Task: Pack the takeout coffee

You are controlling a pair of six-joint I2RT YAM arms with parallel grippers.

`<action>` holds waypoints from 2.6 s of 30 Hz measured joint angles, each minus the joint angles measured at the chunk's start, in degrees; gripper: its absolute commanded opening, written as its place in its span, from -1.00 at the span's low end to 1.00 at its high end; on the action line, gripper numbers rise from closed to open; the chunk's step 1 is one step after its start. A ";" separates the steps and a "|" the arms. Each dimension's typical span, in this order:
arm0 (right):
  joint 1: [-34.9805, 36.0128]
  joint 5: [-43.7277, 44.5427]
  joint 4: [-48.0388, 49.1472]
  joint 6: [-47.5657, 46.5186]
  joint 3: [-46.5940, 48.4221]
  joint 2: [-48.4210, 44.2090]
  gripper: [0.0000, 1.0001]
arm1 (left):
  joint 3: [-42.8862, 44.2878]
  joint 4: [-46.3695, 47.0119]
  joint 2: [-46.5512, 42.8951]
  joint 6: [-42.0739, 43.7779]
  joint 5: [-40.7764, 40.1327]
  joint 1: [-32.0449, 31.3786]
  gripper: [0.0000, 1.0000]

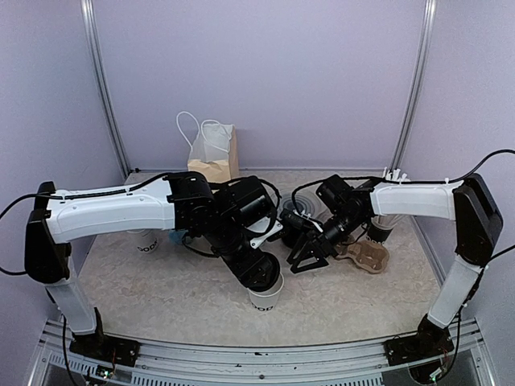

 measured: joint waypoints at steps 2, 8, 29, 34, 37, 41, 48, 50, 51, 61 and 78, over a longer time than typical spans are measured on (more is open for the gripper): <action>0.02 0.00 0.00 -0.04 -0.13 0.00 0.30 | 0.42 -0.04 0.50 0.22 0.09 0.00 0.17; 0.04 0.02 0.00 -0.15 -0.15 0.00 0.30 | 1.36 -0.52 2.49 1.01 0.20 0.00 0.14; 0.04 0.04 -0.24 -0.79 -0.15 1.70 0.31 | 2.95 -4.57 1.29 1.01 -0.39 -0.37 0.15; 0.07 0.15 -0.24 -1.03 -0.15 1.70 0.31 | 2.95 -4.48 1.66 1.22 -0.17 -0.37 0.15; 0.07 0.24 -0.24 -1.16 -0.15 1.70 0.31 | 2.95 -4.44 2.34 1.33 0.07 -0.37 0.15; 0.07 0.24 -0.24 -1.27 -0.15 1.70 0.32 | 2.97 -4.44 3.41 1.57 0.26 -0.37 0.18; 0.07 0.24 -0.28 -1.49 -0.15 1.86 0.32 | 3.04 -3.91 4.61 1.99 0.87 -0.39 0.23; 0.07 0.24 -0.31 -1.51 -0.15 1.97 0.32 | 3.17 -3.67 4.94 2.08 1.01 -0.39 0.22; 0.07 0.22 -0.33 -1.51 -0.15 1.99 0.32 | 3.34 -3.65 5.16 2.10 1.01 -0.39 0.22; 0.07 0.85 -0.87 -2.29 -0.66 2.03 0.08 | 7.50 -5.99 6.01 2.08 -0.13 -0.48 0.22; 0.13 2.84 -0.94 -2.36 -2.47 6.67 -0.33 | 10.91 -7.54 9.20 2.58 -0.33 -0.57 0.22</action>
